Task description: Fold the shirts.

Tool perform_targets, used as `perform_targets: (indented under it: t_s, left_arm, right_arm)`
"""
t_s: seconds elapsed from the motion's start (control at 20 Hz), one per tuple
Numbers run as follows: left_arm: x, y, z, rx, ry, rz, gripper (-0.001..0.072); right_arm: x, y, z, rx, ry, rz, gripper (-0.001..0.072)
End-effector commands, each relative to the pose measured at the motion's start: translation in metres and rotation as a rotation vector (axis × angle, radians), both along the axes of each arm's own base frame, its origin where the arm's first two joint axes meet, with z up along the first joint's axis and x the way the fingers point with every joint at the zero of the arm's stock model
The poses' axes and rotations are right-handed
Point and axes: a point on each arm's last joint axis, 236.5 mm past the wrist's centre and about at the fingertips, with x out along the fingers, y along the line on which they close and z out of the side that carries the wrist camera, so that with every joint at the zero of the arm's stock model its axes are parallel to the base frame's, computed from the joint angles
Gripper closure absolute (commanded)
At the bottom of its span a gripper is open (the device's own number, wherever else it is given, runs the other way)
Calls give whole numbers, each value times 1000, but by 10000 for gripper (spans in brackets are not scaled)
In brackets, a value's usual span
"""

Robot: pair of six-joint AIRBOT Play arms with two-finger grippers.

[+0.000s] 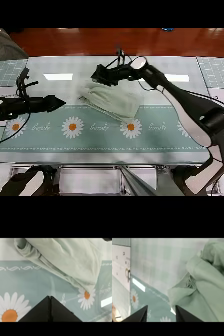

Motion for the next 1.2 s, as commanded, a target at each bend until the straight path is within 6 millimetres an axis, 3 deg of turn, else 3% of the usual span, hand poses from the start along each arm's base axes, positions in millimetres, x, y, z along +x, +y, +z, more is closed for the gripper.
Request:
perform_targets:
  t_s: [0.0, 0.1, 0.2, 0.3, 0.35, 0.4, 0.5, 0.65, 0.8, 0.95, 1.15]
  left_arm:
    - [17, 22, 37, -10, -73, 56, 689]
    - [32, 39, 84, -45, -171, 108, 689]
    - [39, 42, 126, -98, -273, 136, 689]
    - [37, 35, 137, -116, -313, 118, 689]
    - [34, 29, 133, -113, -311, 93, 689]
    - [31, 22, 126, -112, -302, 68, 689]
    - [25, 7, 106, -129, -252, 39, 689]
    - [11, -10, 62, -144, -156, 20, 690]
    - [-3, -17, 22, -157, -68, 30, 690]
    - [-10, -17, 0, -161, -19, 54, 690]
    - [-9, -15, -3, -158, -19, 66, 690]
  right_arm:
    - [-21, -75, 52, -61, -6, 97, 306]
    - [-42, -165, 81, -304, -58, 72, 306]
    - [-73, -282, 97, -703, -81, -82, 306]
    - [-114, -379, 111, -971, -78, -325, 306]
    - [-132, -403, 109, -997, -81, -429, 305]
    - [-147, -413, 98, -967, -86, -513, 306]
    - [-165, -404, 52, -837, -57, -594, 305]
    - [-166, -350, -27, -550, 61, -609, 300]
    - [-163, -296, -82, -359, 179, -543, 300]
    - [-151, -252, -114, -259, 259, -454, 300]
    - [-128, -206, -134, -128, 315, -349, 300]
